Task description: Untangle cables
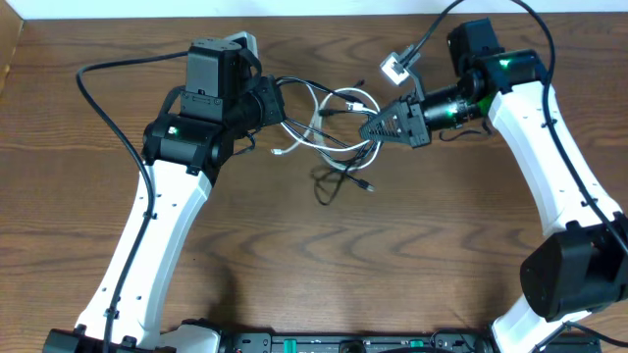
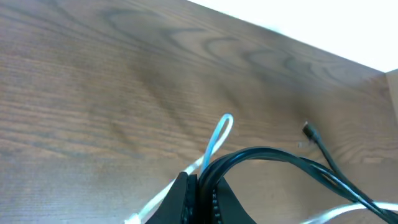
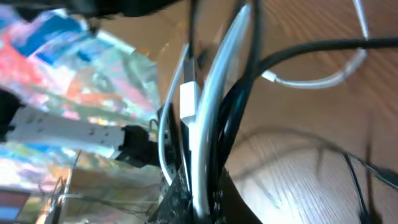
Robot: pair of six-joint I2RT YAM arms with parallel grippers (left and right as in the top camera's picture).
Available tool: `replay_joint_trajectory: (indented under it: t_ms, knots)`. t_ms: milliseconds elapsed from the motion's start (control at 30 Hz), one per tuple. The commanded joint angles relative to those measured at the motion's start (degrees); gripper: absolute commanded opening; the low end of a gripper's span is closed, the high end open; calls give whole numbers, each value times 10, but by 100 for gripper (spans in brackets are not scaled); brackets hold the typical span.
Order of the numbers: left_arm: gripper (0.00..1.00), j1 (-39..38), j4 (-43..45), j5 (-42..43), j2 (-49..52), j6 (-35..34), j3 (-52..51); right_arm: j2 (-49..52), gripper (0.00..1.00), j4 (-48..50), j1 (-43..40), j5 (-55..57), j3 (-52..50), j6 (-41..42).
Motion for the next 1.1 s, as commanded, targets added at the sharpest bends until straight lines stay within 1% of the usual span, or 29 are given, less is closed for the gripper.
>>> replay_joint_trajectory:
  t_ms: [0, 100, 133, 167, 233, 300, 333, 367, 400, 433, 533, 567, 600, 667, 700, 767, 800, 833, 900, 967, 1000, 1033, 1067]
  knots:
    - [7, 7, -21, -49, 27, 9, 7, -31, 1, -6, -14, -116, 0, -88]
    - [7, -9, -60, -24, 57, 26, 7, -36, 1, 17, -33, -190, 1, -86]
    - [7, -14, -65, -3, 65, 39, 7, -36, 1, 30, -44, -201, 1, -67]
    - [7, -16, -65, 10, 68, 46, 7, -36, 1, 52, -53, -202, 1, -37]
    - [7, -22, -59, 42, 70, 63, 7, -36, 1, 109, -87, -196, 1, 52]
    - [7, -24, -52, 73, 64, 76, 7, -36, 1, 160, -118, -164, 1, 135]
    - [7, -23, -51, 81, 61, 76, 7, -36, 1, 182, -129, -125, 1, 185]
    - [7, -23, -52, 86, 56, 76, 7, -36, 1, 200, -140, -59, 1, 243]
    - [8, -23, -54, 86, 50, 76, 7, -36, 1, 210, -152, 69, 1, 314]
    - [7, -24, -55, 90, 42, 76, 7, -36, 1, 209, -158, 160, 1, 349]
    - [7, -23, -52, 118, 21, 84, 7, -36, 1, 192, -162, 383, 1, 410]
    - [7, -24, -52, 121, 16, 85, 7, -36, 1, 188, -162, 423, 1, 423]
    - [7, -23, -52, 122, 3, 85, 7, -36, 4, 177, -162, 494, 1, 442]
    - [7, -23, -47, 122, -14, 85, 7, -36, 8, 165, -162, 543, 1, 453]
    - [6, -23, -39, 122, -29, 85, 7, -36, 18, 157, -162, 568, 1, 460]
    - [7, -23, -27, 122, -45, 85, 7, -36, 21, 146, -162, 596, 1, 470]
    - [7, -23, -13, 122, -59, 85, 7, -36, 27, 133, -162, 628, 1, 478]
    - [7, -23, -3, 122, -68, 85, 7, -36, 29, 125, -162, 648, 1, 483]
    - [7, -23, 20, 122, -86, 84, 7, -36, 29, 111, -163, 673, 1, 484]
    - [7, -23, 42, 122, -100, 84, 7, -36, 30, 102, -162, 674, 1, 483]
    - [7, -23, 52, 122, -107, 80, 7, -36, 31, 103, -162, 659, 1, 469]
    - [7, -23, 59, 122, -111, 72, 7, -36, 32, 107, -162, 625, 1, 438]
    - [7, -23, 68, 125, -115, 61, 7, -36, 38, 116, -162, 550, 1, 379]
